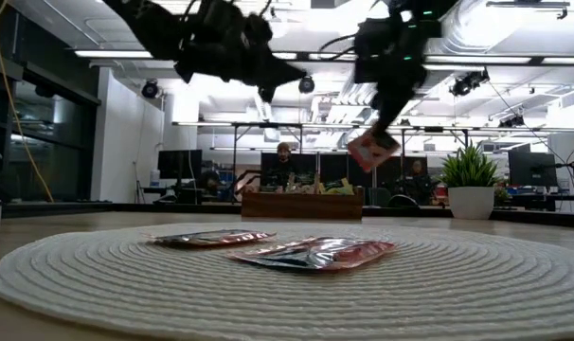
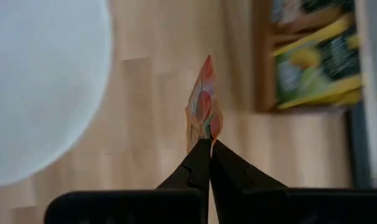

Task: Pick & Place Tea
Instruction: Put the orange tea bag into the left section of the wooden organizer

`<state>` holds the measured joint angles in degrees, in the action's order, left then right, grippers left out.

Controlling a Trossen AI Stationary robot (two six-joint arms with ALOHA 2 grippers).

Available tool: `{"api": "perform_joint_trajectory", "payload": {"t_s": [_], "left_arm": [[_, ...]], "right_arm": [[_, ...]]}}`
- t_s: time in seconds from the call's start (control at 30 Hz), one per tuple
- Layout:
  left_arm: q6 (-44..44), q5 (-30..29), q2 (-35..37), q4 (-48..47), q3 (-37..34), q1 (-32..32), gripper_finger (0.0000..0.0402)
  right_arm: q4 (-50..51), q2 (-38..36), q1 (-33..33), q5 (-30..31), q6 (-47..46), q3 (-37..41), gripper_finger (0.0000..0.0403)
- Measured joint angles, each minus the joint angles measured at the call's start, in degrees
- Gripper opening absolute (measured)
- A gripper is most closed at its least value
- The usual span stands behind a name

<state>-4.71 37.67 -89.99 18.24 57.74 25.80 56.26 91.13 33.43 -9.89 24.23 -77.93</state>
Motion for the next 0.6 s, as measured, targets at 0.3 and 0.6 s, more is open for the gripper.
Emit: {"api": "perform_joint_trajectory", "payload": {"t_s": [0.3,0.6], "left_arm": [[7.67,-7.47,-0.10,-3.38,-2.45,9.70,0.0000],[5.03,-4.98,-0.10,-7.26,-2.43,17.45,0.0003]], "right_arm": [[17.20,21.86,1.10,5.92,8.61,-33.53,0.0000],[23.43,36.37,0.93,6.30,10.99,-57.21,0.0000]]}}
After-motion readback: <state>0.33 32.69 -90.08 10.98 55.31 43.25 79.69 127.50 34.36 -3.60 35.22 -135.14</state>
